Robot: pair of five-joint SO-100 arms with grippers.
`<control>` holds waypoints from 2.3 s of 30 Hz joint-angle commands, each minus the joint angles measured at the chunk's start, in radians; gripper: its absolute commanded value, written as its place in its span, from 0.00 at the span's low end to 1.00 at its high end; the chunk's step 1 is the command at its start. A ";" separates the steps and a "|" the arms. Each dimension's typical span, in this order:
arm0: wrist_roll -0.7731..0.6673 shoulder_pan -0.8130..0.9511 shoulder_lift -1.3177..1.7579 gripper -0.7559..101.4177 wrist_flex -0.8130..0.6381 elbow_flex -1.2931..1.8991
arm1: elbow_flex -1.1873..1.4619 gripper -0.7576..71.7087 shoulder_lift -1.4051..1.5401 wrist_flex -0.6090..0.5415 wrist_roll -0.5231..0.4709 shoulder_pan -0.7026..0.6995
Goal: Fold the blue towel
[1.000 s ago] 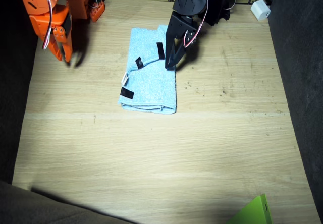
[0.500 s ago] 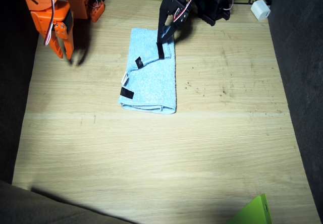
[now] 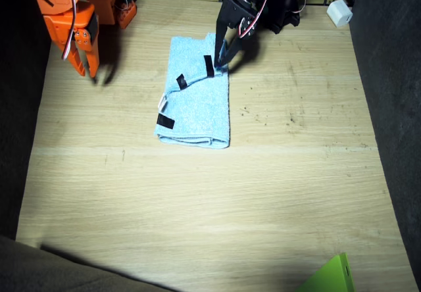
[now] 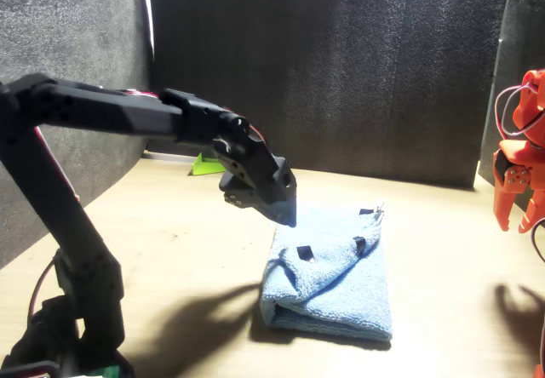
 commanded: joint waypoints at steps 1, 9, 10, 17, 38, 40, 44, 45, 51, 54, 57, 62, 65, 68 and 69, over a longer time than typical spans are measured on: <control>-0.044 0.003 0.072 0.00 0.021 0.075 | -0.003 0.17 0.018 0.009 0.012 0.009; -0.190 -0.138 0.072 0.00 0.049 0.156 | -0.003 0.17 0.025 0.006 0.025 0.021; -0.190 -0.155 0.064 0.00 0.052 0.150 | -0.003 0.17 0.029 0.011 0.025 0.018; -0.083 -0.242 -0.041 0.00 0.094 0.041 | 0.000 0.16 0.063 0.023 0.008 -0.017; 0.291 -0.431 -0.359 0.00 0.255 -0.308 | 0.009 0.16 0.035 0.011 0.048 0.055; 0.318 -0.442 -0.373 0.00 0.259 -0.321 | 0.008 0.16 0.020 0.008 0.054 0.064; 0.390 -0.469 -0.394 0.00 0.265 -0.350 | 0.008 0.16 -0.014 -0.002 0.063 0.078; 0.411 -0.477 -0.400 0.00 0.265 -0.359 | 0.009 0.16 -0.023 -0.006 0.064 0.080; 0.503 -0.511 -0.488 0.00 0.282 -0.482 | 0.020 0.16 -0.066 -0.026 0.069 0.064; 0.548 -0.526 -0.529 0.00 0.288 -0.548 | 0.021 0.16 -0.061 -0.025 0.069 0.048; 0.597 -0.537 -0.546 0.00 0.299 -0.603 | 0.021 0.16 -0.061 -0.025 0.069 0.035; 0.640 -0.529 -0.558 0.00 0.348 -0.696 | 0.023 0.16 -0.069 -0.028 0.069 0.032; 0.644 -0.522 -0.558 0.00 0.351 -0.724 | 0.023 0.16 -0.075 -0.028 0.069 0.037; 0.649 -0.528 -0.566 0.00 0.357 -0.742 | 0.023 0.16 -0.080 -0.029 0.074 0.048; 0.650 -0.531 -0.571 0.00 0.357 -0.747 | 0.021 0.16 -0.080 -0.029 0.075 0.052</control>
